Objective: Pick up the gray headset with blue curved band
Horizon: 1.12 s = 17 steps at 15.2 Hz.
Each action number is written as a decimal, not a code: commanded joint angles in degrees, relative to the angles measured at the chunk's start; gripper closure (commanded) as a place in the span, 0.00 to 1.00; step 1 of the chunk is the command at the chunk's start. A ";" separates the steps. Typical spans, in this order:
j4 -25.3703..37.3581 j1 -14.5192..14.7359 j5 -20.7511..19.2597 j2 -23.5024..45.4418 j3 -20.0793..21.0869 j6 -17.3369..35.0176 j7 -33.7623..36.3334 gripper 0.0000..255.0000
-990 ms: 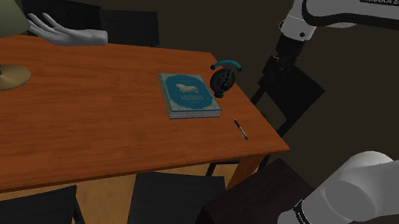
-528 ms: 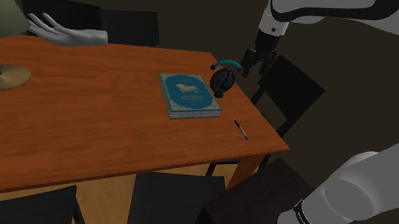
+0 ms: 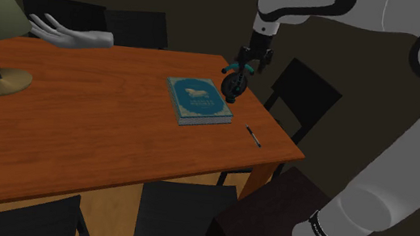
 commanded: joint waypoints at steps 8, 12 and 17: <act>9.23 -0.76 0.61 11.17 -0.77 1.92 3.34 0.00; 6.97 -0.75 0.64 11.54 -0.76 4.56 3.33 0.00; 6.83 -0.78 0.64 11.48 -0.78 4.64 3.28 1.00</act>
